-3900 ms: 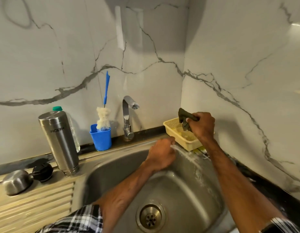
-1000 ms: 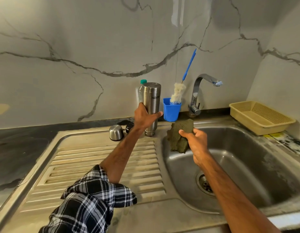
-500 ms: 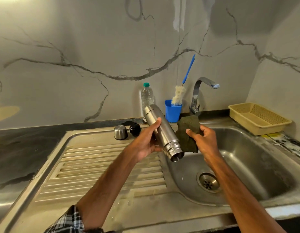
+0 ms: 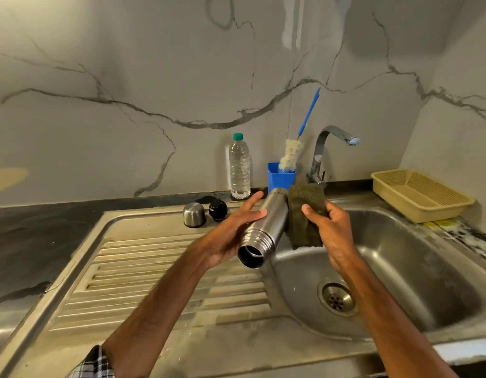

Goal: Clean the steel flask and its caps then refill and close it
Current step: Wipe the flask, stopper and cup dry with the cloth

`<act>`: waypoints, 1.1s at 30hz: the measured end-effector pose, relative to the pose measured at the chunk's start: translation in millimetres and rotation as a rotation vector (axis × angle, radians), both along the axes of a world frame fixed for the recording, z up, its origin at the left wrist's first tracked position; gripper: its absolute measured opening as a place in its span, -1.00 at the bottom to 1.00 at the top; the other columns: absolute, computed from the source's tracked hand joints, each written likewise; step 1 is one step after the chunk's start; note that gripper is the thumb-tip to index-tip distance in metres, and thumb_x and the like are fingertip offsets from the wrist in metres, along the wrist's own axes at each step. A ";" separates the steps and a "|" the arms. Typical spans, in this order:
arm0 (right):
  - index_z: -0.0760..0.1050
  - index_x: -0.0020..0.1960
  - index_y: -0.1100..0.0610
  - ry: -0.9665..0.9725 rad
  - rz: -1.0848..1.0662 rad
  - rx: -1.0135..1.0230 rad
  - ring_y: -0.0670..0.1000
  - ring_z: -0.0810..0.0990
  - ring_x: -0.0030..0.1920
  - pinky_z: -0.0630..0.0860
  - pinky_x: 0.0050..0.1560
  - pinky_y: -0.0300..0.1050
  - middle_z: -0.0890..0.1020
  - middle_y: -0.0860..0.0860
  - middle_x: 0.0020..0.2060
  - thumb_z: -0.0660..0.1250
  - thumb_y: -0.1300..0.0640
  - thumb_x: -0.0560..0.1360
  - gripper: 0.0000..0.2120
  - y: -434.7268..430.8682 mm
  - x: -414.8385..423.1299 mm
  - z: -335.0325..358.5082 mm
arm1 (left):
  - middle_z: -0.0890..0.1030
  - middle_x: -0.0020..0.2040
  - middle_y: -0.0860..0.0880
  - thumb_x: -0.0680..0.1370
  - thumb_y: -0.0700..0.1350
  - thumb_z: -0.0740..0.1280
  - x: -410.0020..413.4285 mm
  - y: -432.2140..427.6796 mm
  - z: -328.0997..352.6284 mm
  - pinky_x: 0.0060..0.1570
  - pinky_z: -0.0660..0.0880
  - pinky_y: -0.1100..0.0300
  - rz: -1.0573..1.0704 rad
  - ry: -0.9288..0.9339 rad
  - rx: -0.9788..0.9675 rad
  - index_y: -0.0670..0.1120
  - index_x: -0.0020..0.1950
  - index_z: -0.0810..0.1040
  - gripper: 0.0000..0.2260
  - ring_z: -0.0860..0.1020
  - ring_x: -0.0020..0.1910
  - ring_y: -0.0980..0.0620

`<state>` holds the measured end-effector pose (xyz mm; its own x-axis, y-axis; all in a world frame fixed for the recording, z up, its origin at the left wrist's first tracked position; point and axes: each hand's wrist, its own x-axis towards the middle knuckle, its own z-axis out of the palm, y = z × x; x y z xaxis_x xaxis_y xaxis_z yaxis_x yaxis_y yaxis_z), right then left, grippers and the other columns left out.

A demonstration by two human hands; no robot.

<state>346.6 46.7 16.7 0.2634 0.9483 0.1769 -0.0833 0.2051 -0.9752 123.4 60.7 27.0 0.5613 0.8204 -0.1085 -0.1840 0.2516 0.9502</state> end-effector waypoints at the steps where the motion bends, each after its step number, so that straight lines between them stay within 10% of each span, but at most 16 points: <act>1: 0.62 0.14 0.03 0.068 0.042 -0.058 0.01 0.72 0.00 0.66 0.01 -0.01 0.74 0.05 -0.01 0.43 0.17 0.53 -0.80 -0.1 3.5 0.5 | 0.44 0.45 -0.13 0.59 -0.02 0.38 1.5 -2.0 2.3 0.24 0.54 -0.22 -0.026 0.006 0.030 0.24 0.50 0.40 -0.51 0.62 0.14 -0.21; 7: 0.56 0.29 0.12 0.226 0.393 -0.263 0.10 0.68 0.12 0.58 0.17 0.06 0.69 0.14 0.13 0.38 0.14 0.54 -0.67 -2.1 26.2 -1.5 | 0.61 0.30 -0.23 0.63 0.02 0.25 -20.1 -6.9 15.5 -0.28 0.63 0.15 -0.163 0.052 0.054 0.12 0.50 0.44 -0.59 0.66 -0.11 -0.15; 12: 0.57 0.25 0.18 0.401 0.686 -0.268 0.09 0.67 0.00 0.65 0.03 0.01 0.65 0.18 0.06 0.55 0.13 0.40 -0.55 -2.3 25.8 -10.3 | 0.73 -0.08 -0.18 0.68 0.02 0.13 -31.7 -14.1 25.8 -0.44 0.58 0.22 -0.048 0.153 0.077 0.09 0.01 0.77 -0.62 0.69 -0.30 -0.08; 20: 0.49 0.33 0.16 0.675 0.507 -0.147 0.03 0.69 -0.02 0.68 -0.02 -0.04 0.67 0.13 0.07 0.27 0.16 0.56 -0.65 -2.9 11.8 -1.2 | 0.53 0.30 -0.43 0.54 -0.21 0.21 -20.0 -1.2 12.0 -0.02 0.68 0.06 0.032 -0.466 -0.097 -0.25 0.47 0.39 -0.52 0.64 0.12 -0.35; 26: 0.50 0.34 0.17 0.504 0.388 -0.157 0.11 0.65 0.16 0.64 0.12 0.01 0.65 0.17 0.19 0.32 0.14 0.56 -0.64 -9.6 -13.4 2.7 | 0.67 0.23 -0.07 0.44 -0.09 0.57 21.5 5.4 4.2 0.26 0.56 -0.03 0.394 -0.061 0.310 -0.05 0.49 0.35 -0.32 0.64 0.21 -0.03; 33: 0.57 0.26 0.15 0.189 0.493 -0.284 0.10 0.68 0.14 0.65 0.00 -0.02 0.70 0.13 0.12 0.37 0.16 0.55 -0.71 -22.2 -6.4 19.4 | 0.58 0.24 -0.18 0.47 0.00 0.46 10.8 18.5 10.9 -0.03 0.64 -0.08 0.479 -0.220 0.079 -0.07 0.45 0.38 -0.41 0.63 0.15 -0.17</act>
